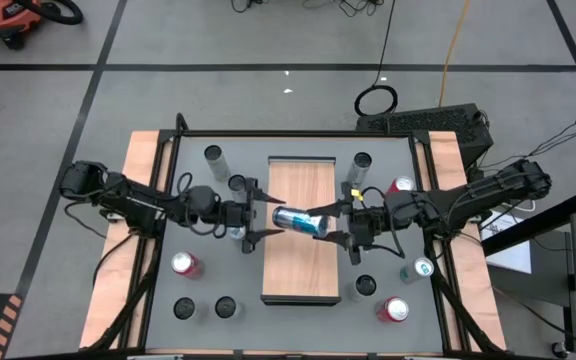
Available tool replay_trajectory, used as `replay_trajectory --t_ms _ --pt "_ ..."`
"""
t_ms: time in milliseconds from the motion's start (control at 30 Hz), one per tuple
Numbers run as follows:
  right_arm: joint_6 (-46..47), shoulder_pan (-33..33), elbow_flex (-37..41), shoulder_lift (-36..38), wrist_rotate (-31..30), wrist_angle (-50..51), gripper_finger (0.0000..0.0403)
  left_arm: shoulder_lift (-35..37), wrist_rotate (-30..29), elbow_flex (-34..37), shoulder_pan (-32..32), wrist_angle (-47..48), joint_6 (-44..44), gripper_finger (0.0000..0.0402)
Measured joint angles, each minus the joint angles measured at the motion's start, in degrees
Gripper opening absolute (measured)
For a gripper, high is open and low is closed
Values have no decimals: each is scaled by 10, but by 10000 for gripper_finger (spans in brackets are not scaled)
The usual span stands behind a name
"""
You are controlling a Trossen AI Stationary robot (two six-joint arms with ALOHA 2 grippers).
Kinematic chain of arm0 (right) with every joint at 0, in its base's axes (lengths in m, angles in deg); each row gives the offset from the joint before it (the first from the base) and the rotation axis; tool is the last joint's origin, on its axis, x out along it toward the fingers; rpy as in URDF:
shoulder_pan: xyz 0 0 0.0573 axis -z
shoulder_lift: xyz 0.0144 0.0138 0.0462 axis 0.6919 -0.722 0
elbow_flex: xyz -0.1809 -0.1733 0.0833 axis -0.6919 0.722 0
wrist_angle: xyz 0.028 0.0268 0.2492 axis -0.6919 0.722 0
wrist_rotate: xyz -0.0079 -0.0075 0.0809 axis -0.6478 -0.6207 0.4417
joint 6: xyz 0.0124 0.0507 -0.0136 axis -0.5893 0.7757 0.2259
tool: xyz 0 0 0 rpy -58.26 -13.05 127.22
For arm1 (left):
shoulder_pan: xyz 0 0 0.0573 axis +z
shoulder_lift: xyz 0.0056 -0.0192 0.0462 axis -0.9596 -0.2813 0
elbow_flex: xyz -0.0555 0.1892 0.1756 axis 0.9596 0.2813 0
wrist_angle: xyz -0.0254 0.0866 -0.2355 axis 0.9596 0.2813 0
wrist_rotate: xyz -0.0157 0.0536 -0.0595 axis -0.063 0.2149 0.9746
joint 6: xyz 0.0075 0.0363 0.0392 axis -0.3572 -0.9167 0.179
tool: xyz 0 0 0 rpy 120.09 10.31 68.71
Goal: Place canned beverage on shelf
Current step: Put the middle right blue soda can on the shelf
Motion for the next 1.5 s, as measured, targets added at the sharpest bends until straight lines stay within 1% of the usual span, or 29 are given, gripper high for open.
replay_trajectory --t_ms 100,200,367,467,567,800,900,1000,1267,1367,1500 --pt "2 0 0 0 -2 -3 171 0 0 0 7 5 1 306" --pt "3 0 0 0 -1 -4 171 -2 1 0 10 18 1 285" --pt "5 0 0 0 -3 -5 171 -12 3 0 10 6 1 244" --pt "6 0 0 -3 -3 -5 171 -19 2 0 10 3 2 231" --pt "7 3 0 -8 -2 -7 171 -28 3 1 10 -10 2 234" --pt "15 7 0 -16 -3 -15 171 -41 2 0 3 -51 7 286" --pt "14 8 0 -16 -3 -18 171 -41 2 0 3 -59 7 295" --pt "15 8 0 -16 -3 -21 171 -41 2 0 3 -63 7 296" --pt "24 8 0 -16 -3 -23 171 -40 1 0 3 -31 7 294" --pt "24 7 0 -16 -2 -26 171 -40 2 0 3 -34 8 278" --pt "27 7 0 -15 -1 -26 171 -40 4 0 3 -34 4 247"
